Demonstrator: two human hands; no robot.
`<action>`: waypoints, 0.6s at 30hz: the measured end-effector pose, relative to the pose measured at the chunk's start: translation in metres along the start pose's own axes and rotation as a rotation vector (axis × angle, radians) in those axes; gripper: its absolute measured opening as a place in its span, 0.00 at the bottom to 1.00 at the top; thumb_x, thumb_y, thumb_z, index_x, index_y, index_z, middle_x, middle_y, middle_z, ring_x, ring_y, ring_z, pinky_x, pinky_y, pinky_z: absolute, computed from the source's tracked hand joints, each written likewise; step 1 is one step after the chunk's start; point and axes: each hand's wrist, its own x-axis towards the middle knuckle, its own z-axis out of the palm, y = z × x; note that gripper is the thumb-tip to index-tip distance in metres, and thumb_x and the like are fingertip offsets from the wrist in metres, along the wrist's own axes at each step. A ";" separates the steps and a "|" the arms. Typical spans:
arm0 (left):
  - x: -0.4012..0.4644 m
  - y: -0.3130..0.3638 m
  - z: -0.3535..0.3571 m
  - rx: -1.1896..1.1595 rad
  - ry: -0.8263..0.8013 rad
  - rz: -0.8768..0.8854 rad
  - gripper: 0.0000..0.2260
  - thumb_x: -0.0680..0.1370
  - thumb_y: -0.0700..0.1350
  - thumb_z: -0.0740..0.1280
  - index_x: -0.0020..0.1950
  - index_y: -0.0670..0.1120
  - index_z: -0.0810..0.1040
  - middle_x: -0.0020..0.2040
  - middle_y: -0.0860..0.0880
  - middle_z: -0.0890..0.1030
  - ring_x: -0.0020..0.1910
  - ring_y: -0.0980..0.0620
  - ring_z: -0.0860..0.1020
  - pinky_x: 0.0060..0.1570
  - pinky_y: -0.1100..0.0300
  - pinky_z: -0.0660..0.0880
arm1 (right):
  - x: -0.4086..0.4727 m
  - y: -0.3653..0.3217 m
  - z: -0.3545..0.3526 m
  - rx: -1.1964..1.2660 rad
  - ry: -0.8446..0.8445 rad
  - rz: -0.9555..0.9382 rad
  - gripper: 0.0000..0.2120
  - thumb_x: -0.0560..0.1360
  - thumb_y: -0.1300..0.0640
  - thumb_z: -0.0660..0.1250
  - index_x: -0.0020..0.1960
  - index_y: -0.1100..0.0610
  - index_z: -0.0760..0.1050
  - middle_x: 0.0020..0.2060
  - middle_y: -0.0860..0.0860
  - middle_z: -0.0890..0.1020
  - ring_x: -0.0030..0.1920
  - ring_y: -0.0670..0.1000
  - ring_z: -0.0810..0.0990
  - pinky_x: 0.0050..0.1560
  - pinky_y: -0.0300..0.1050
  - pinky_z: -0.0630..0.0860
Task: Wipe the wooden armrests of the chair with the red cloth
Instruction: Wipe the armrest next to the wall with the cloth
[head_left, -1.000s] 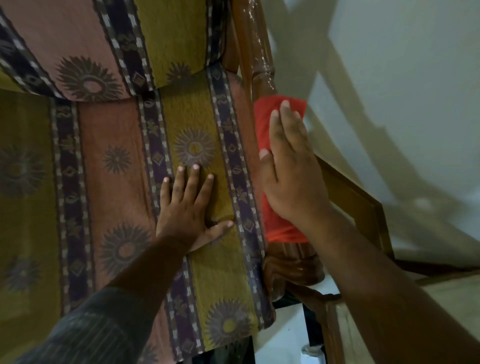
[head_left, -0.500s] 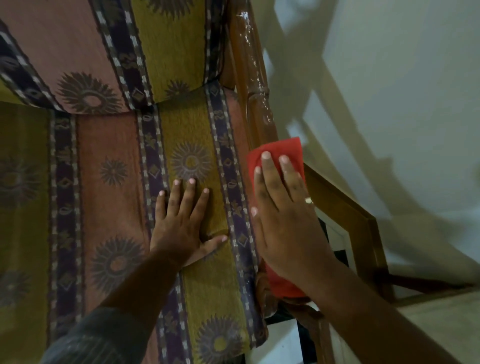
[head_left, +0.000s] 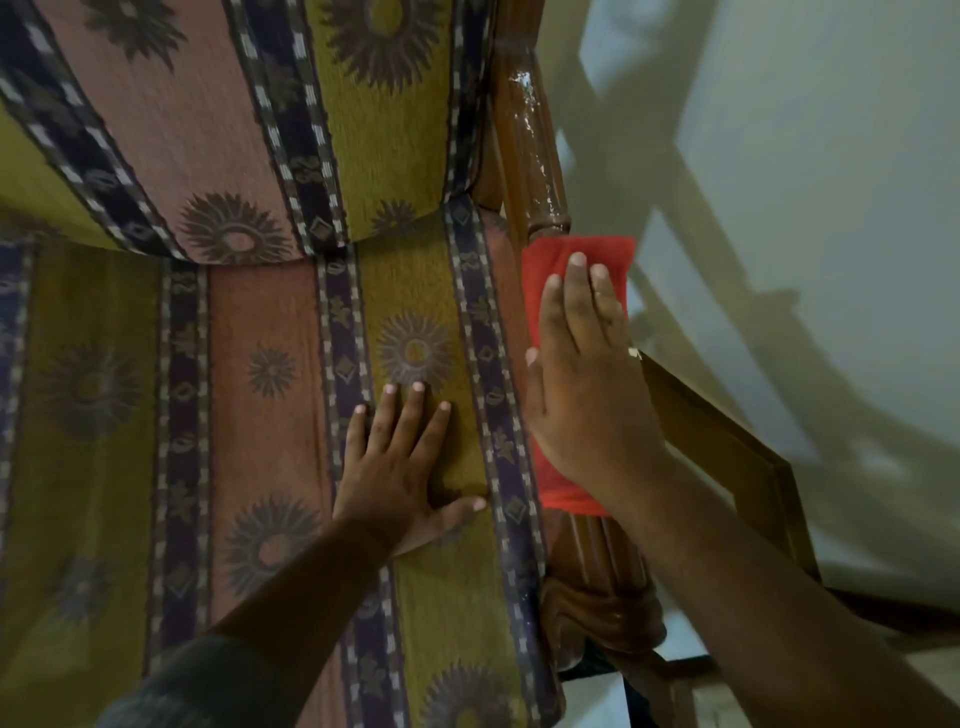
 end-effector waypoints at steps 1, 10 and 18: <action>0.005 -0.006 -0.003 0.007 0.007 0.041 0.49 0.68 0.81 0.49 0.80 0.50 0.56 0.81 0.43 0.55 0.80 0.39 0.50 0.75 0.35 0.49 | 0.007 0.001 -0.002 -0.048 -0.026 -0.045 0.30 0.81 0.51 0.47 0.79 0.64 0.48 0.80 0.63 0.51 0.80 0.63 0.46 0.78 0.62 0.54; 0.130 -0.114 -0.051 0.244 -0.004 0.288 0.51 0.66 0.83 0.43 0.81 0.53 0.48 0.81 0.44 0.50 0.80 0.40 0.50 0.76 0.40 0.46 | 0.134 0.003 -0.004 -0.121 0.008 -0.072 0.32 0.83 0.48 0.51 0.80 0.62 0.46 0.81 0.60 0.47 0.81 0.59 0.45 0.78 0.55 0.46; 0.131 -0.122 -0.050 0.139 -0.015 0.315 0.50 0.68 0.82 0.47 0.81 0.52 0.54 0.81 0.43 0.54 0.80 0.40 0.51 0.76 0.37 0.51 | 0.138 -0.006 -0.004 -0.026 0.061 0.093 0.29 0.84 0.49 0.49 0.80 0.62 0.48 0.81 0.60 0.50 0.81 0.59 0.47 0.77 0.53 0.48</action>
